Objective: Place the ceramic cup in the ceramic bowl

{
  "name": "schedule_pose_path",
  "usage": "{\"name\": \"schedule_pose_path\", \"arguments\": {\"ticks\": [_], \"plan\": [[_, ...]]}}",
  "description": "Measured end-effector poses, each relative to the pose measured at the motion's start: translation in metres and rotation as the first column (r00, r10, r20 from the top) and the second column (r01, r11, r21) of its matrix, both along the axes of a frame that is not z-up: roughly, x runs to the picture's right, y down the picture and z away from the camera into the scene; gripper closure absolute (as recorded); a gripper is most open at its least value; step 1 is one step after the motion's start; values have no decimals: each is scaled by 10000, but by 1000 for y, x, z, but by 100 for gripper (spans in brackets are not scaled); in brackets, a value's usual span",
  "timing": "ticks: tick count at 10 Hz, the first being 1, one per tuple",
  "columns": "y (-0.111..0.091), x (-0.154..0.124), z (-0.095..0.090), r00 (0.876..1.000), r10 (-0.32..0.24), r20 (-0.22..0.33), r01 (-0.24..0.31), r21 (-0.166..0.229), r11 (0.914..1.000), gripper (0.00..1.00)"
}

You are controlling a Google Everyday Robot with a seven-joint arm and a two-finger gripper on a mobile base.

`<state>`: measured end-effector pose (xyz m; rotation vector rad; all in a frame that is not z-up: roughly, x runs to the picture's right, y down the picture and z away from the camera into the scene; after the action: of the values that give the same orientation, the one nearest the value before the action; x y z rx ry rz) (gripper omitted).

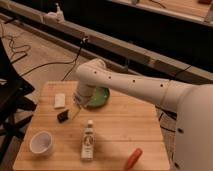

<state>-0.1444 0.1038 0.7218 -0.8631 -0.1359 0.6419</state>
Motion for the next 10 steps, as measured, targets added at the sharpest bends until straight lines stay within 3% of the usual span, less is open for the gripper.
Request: {"name": "schedule_pose_path", "arguments": {"ticks": [5,8,10], "plan": [[21,-95,-16,9838,-718,1640,643,501,9967,29],[50,-130,-18,9709,-1235,2051,1060,944,9899,29],[55,-132,-17,9690,-1316,2089,1137,957,9889,29]]}}
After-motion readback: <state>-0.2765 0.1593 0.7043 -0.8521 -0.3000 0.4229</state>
